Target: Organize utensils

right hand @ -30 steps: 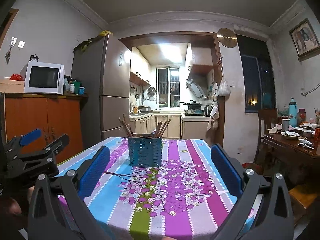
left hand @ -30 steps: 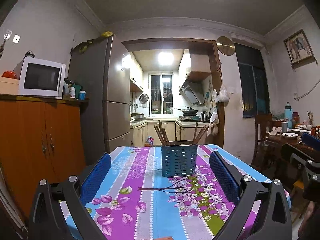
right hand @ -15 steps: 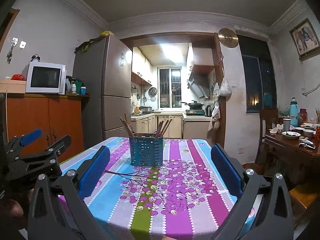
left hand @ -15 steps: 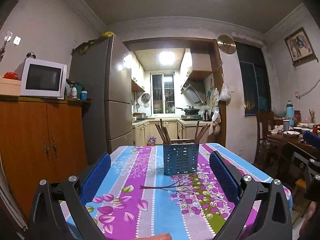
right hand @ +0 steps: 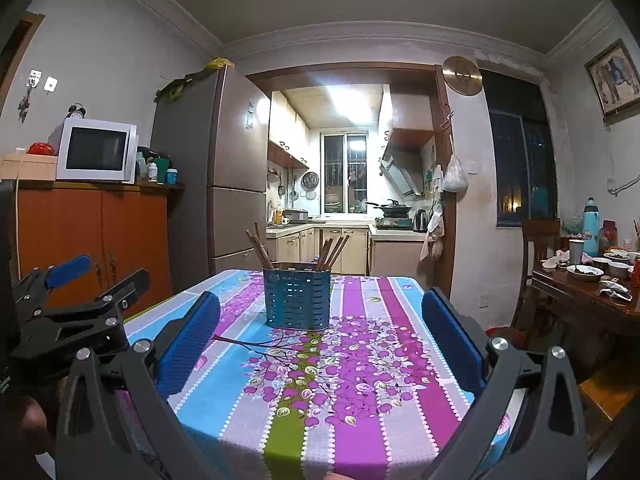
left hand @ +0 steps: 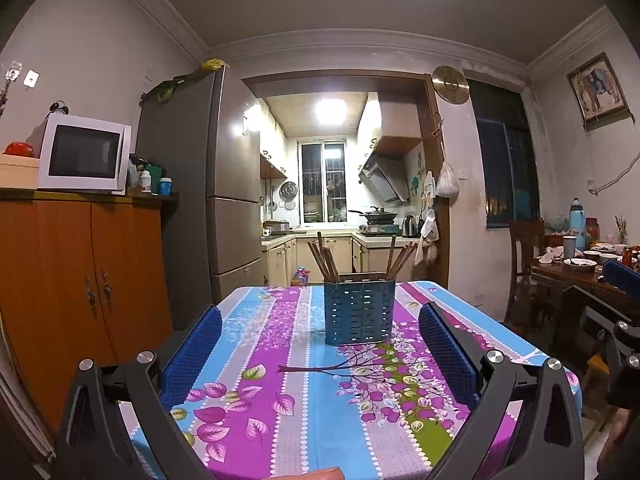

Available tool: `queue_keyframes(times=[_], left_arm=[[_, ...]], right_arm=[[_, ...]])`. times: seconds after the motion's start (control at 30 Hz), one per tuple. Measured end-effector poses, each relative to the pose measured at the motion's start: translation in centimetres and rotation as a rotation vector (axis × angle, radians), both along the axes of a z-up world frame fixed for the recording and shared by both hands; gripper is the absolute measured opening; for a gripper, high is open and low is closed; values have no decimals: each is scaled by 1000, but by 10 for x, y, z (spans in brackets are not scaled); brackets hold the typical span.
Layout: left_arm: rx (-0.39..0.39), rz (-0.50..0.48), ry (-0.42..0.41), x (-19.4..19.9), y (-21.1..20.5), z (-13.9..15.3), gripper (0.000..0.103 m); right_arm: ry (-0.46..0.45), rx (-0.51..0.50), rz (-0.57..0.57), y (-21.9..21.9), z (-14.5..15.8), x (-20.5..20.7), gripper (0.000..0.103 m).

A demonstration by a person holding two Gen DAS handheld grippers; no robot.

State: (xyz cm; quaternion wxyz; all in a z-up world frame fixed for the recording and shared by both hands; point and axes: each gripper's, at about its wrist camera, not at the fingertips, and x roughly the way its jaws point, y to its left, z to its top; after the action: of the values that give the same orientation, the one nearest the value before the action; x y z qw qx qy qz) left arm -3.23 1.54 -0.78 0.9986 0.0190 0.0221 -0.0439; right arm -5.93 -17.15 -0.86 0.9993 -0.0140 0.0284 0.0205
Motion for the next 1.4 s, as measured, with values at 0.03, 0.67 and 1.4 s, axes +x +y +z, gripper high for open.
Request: queue_keyframes(times=[0.03,0.67,1.4], left_arm=[[2,0,0,0,0,0,98],[4,-1,7,0,1,-2,98],[19,4,12,3,0,-6,98]], right_arm=[[-1,0,2,0,0,-1,98],[-1,-2,5,2,2,-4,98],[1,-1,9,4,1,-6,98]])
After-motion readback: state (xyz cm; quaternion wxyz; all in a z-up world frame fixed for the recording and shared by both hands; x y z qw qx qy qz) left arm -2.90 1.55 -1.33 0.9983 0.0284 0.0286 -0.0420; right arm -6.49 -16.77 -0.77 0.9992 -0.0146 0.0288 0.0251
